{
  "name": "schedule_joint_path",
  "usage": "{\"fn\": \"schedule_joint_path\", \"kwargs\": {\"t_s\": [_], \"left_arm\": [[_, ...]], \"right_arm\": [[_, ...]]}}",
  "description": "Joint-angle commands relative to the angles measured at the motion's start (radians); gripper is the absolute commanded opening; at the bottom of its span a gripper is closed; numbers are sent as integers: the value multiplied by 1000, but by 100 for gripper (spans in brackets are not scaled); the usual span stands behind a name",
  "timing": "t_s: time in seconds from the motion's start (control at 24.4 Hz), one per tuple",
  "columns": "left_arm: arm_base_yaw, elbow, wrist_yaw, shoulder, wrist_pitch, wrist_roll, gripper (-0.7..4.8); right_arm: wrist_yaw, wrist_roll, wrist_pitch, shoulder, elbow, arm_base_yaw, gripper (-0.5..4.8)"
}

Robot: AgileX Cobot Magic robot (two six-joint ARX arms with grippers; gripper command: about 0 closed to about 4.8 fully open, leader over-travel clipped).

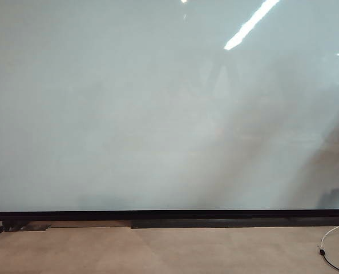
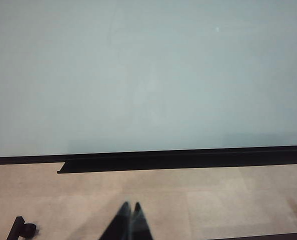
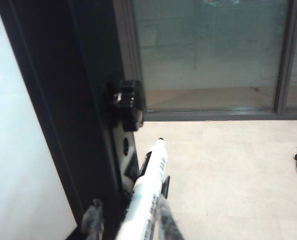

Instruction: Pick up the pen on the shelf to the right of the whiteboard and draw a triangle.

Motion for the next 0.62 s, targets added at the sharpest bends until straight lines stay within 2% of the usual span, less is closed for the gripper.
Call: {"fn": "schedule_joint_path", "kwargs": {"t_s": [0.04,0.16,0.29,0.62], "left_arm": [[0,4,3,0,8,0,-5],[0,4,3,0,8,0,-5],[0,4,3,0,8,0,-5],[0,4,3,0,8,0,-5]], "right_arm": [[-6,-3,6,-3,2,1,143],[-6,-3,6,-3,2,1,141],[-6,-3,6,-3,2,1,111],[-9,-3,8,-3,2,1,93]]}}
